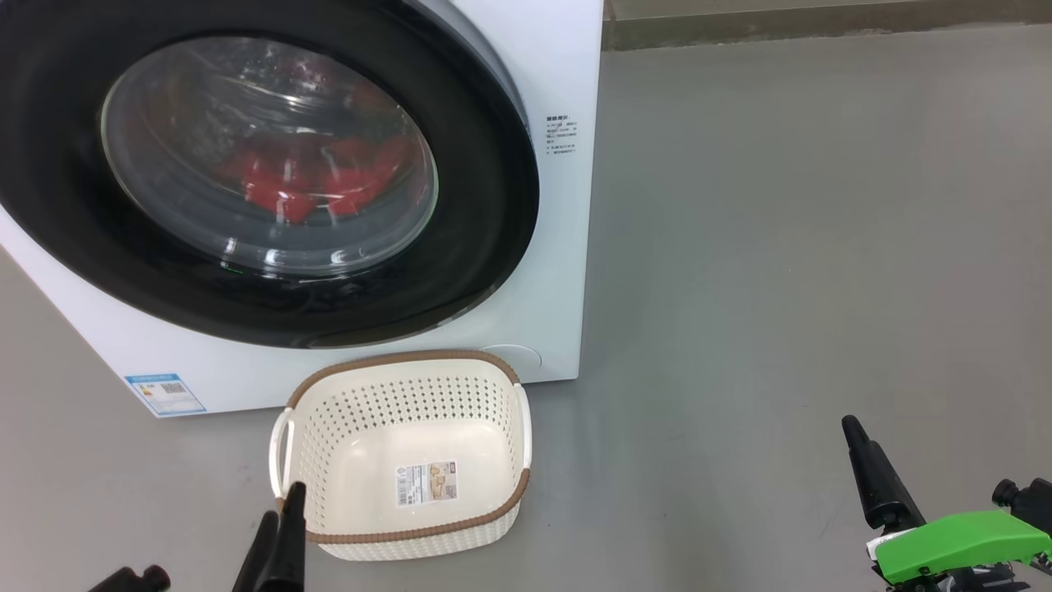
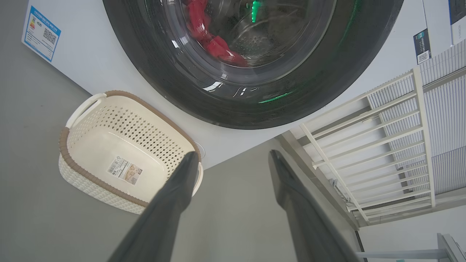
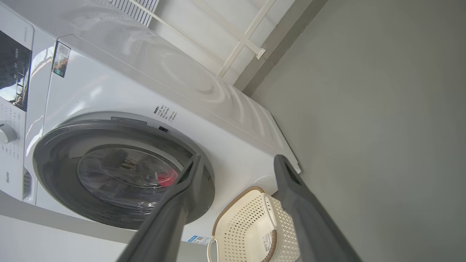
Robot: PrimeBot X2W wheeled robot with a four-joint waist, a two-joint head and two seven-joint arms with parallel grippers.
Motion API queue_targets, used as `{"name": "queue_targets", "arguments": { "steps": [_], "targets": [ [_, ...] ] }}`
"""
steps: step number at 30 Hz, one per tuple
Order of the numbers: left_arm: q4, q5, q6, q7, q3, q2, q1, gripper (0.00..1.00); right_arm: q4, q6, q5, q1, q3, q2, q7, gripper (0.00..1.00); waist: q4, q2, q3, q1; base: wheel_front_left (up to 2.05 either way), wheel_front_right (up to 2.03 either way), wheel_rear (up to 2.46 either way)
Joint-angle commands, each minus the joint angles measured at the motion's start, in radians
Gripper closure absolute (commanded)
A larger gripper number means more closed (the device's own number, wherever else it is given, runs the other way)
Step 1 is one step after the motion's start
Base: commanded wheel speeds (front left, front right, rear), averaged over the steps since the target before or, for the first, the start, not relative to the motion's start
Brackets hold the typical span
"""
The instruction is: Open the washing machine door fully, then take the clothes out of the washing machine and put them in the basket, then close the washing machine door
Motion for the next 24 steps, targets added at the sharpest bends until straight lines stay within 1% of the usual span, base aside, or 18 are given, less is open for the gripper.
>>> {"name": "queue_targets", "arguments": {
  "steps": [1,12,24],
  "targets": [
    [-0.035,0.041,0.013,-0.014,0.005,0.021,0.0,0.0,-0.03,0.0,-0.039,-0.011,0.007,-0.023,-0.013,0.0,0.0,0.0,0.0,-0.0001,0.0,0.0,0.0],
    [-0.048,0.164,0.059,-0.044,-0.026,0.04,0.01,0.0,-0.022,0.0,-0.164,-0.009,0.029,-0.037,-0.042,0.0,0.004,0.0,-0.002,-0.0001,0.0,0.0,0.0],
    [-0.069,0.304,0.083,-0.079,-0.048,0.05,0.022,0.0,-0.015,0.0,-0.286,-0.008,0.063,-0.058,-0.078,0.0,0.01,0.0,-0.002,-0.0001,0.0,0.0,0.0]
  ]
}}
